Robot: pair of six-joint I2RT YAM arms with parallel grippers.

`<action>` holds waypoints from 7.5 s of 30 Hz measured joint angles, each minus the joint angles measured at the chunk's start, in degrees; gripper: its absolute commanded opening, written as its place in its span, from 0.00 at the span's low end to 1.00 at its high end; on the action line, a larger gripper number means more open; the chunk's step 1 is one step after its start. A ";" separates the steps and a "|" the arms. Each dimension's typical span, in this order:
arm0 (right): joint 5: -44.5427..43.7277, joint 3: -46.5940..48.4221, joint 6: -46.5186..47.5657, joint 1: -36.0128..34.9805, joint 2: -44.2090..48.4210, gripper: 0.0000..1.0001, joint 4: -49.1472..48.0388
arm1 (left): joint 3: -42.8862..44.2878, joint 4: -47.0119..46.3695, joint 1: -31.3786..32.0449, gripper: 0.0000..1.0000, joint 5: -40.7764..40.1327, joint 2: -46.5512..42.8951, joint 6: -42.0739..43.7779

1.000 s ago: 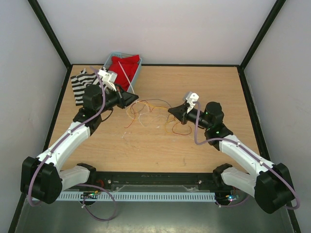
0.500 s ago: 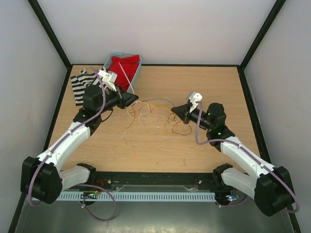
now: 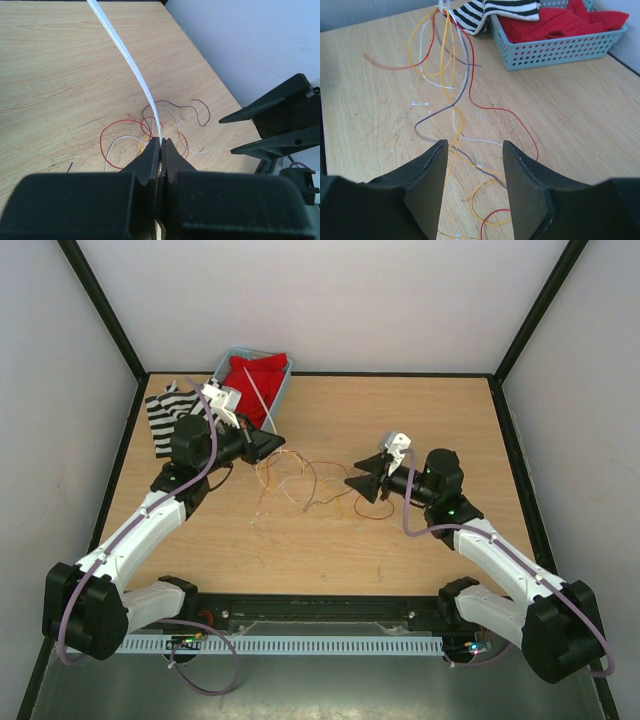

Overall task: Zip-tie the wires
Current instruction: Adjust the cable at the center of the board, then adjust the ribbon, then adjust the cable at the center of the board.

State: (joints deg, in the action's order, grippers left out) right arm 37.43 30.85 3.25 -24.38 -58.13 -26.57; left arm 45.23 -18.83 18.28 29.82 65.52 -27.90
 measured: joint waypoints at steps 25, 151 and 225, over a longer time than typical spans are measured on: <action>-1.16 15.45 -35.87 -4.15 -23.34 0.67 -30.21 | 0.02 -0.31 0.46 0.00 4.55 0.90 0.66; -5.64 13.64 -14.58 -2.56 -4.87 0.99 -10.29 | -6.58 -1.51 3.02 0.00 7.28 3.50 -1.25; -23.78 27.08 -5.01 8.94 -30.88 0.94 26.69 | 6.01 17.09 -2.49 0.00 -5.49 6.25 1.66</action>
State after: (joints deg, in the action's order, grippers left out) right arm 13.65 57.93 -1.76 -15.44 -89.01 0.12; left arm 51.24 -1.74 15.79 24.34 71.77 -26.24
